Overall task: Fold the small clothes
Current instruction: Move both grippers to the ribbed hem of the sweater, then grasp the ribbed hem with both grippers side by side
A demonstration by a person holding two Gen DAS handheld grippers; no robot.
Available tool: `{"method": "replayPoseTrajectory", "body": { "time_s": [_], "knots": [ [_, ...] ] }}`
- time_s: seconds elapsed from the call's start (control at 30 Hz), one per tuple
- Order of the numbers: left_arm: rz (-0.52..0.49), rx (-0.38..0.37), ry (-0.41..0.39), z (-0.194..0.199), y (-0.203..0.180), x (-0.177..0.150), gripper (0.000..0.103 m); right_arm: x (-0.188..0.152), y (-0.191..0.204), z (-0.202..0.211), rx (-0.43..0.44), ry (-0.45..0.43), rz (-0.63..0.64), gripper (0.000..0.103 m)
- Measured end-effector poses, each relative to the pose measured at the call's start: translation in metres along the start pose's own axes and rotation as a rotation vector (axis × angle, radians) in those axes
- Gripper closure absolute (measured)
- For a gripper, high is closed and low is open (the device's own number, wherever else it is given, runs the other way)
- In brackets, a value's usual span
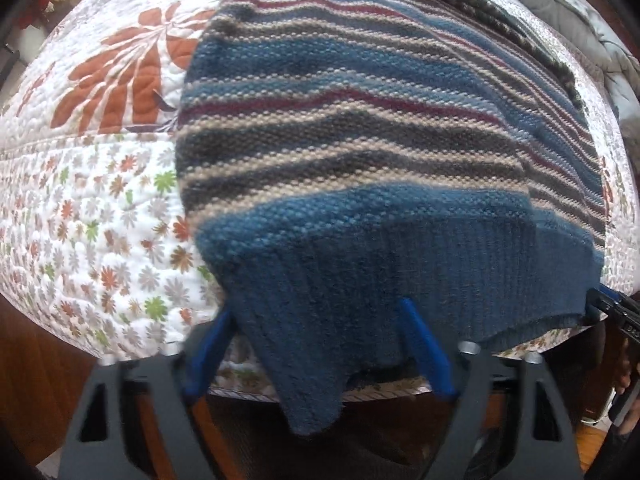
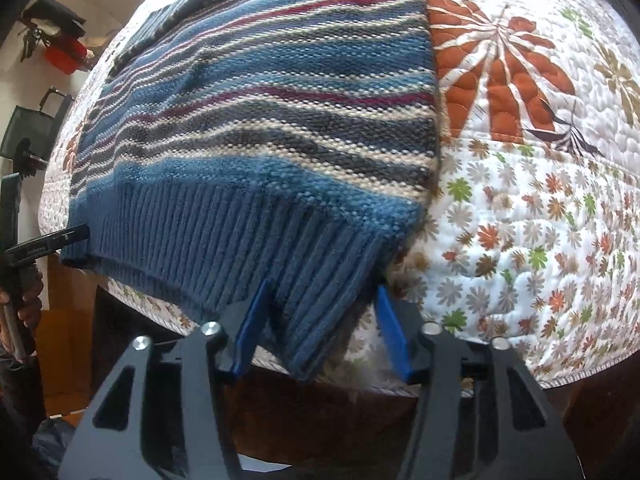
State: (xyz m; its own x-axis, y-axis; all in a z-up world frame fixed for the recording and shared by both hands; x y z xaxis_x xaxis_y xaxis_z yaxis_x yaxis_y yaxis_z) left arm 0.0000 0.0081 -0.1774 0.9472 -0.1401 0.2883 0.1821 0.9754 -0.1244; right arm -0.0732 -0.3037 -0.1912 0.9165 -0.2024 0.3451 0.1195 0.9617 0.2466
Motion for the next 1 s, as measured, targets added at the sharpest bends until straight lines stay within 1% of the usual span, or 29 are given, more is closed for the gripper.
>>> {"method": "replayPoseTrajectory", "body": {
  "time_s": [0.03,0.07,0.1,0.13,0.17,0.2,0.23,0.27,0.3,0.33,0.37,0.4,0.43,0.47,0.53,0.57,0.67,0.7,0.8,0.87,0.97,1.0],
  "knots": [
    [0.004,-0.006,-0.002,0.002,-0.003,0.000,0.041,0.000,0.000,0.000,0.001,-0.001,-0.003,0.060],
    [0.013,-0.014,-0.005,0.002,-0.008,0.003,0.050,0.001,0.002,-0.001,0.013,-0.001,-0.007,0.063],
    [0.022,-0.018,-0.008,0.003,-0.011,0.004,0.054,0.000,0.001,-0.001,0.028,0.002,-0.013,0.068],
    [0.034,-0.033,-0.007,0.004,-0.011,0.003,0.063,0.000,0.001,-0.002,0.035,0.004,-0.022,0.070],
    [0.057,-0.064,0.004,0.009,-0.007,-0.003,0.070,0.000,0.001,-0.002,0.036,0.004,-0.023,0.073],
    [0.082,-0.074,0.006,0.013,0.001,-0.005,0.072,0.000,0.002,-0.002,0.039,0.005,-0.019,0.083],
    [0.091,-0.068,0.004,0.012,0.008,0.000,0.079,0.000,0.004,-0.003,0.055,0.006,-0.022,0.089],
    [0.099,-0.071,0.002,0.015,0.008,-0.002,0.082,0.000,0.004,-0.002,0.081,0.005,-0.038,0.092],
    [0.109,-0.077,-0.001,0.015,0.013,0.005,0.085,0.002,0.005,0.000,0.100,0.003,-0.045,0.094],
    [0.118,-0.075,-0.008,0.023,0.012,0.009,0.092,0.004,0.005,0.003,0.109,-0.006,-0.041,0.094],
    [0.128,-0.086,-0.021,0.029,0.015,0.012,0.092,0.009,0.006,0.009,0.128,-0.025,-0.039,0.094],
    [0.136,-0.100,-0.031,0.029,0.025,0.020,0.092,0.012,0.007,0.013,0.148,-0.037,-0.041,0.094],
    [0.149,-0.111,-0.051,0.036,0.027,0.026,0.092,0.021,0.009,0.020,0.187,-0.054,-0.051,0.094],
    [0.155,-0.115,-0.065,0.041,0.028,0.031,0.093,0.029,0.009,0.025,0.205,-0.070,-0.058,0.094],
    [0.156,-0.125,-0.103,0.047,0.031,0.046,0.093,0.047,0.008,0.034,0.223,-0.104,-0.073,0.094],
    [0.156,-0.120,-0.133,0.054,0.030,0.059,0.093,0.063,0.006,0.039,0.232,-0.132,-0.085,0.094],
    [0.152,-0.097,-0.195,0.052,0.043,0.099,0.092,0.102,0.001,0.044,0.221,-0.180,-0.094,0.094],
    [0.153,-0.090,-0.210,0.051,0.043,0.106,0.092,0.114,-0.002,0.042,0.222,-0.185,-0.101,0.094],
    [0.164,-0.075,-0.237,0.036,0.052,0.146,0.092,0.146,-0.012,0.028,0.215,-0.186,-0.132,0.094],
    [0.167,-0.057,-0.231,0.018,0.055,0.163,0.088,0.160,-0.019,0.014,0.207,-0.171,-0.155,0.094],
    [0.158,-0.022,-0.208,-0.013,0.053,0.179,0.082,0.171,-0.024,-0.010,0.161,-0.133,-0.160,0.090],
    [0.157,-0.018,-0.191,-0.019,0.054,0.181,0.082,0.174,-0.025,-0.017,0.163,-0.117,-0.166,0.087]
  ]
}}
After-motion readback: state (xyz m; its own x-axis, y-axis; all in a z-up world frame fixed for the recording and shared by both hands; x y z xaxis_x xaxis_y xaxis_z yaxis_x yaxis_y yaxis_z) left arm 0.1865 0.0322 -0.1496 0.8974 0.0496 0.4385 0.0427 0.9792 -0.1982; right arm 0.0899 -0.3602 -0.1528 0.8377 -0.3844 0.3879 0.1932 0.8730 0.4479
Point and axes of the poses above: each gripper's, at about its wrist camera, not at the fingertips, and z roughly against the way its jaws point, y to its left, x to its top, the point moved 4 cm from there along -z, roughly the way its jaws point, and after that the axes turned 11 degrees about -y, right-handed, at the moved point
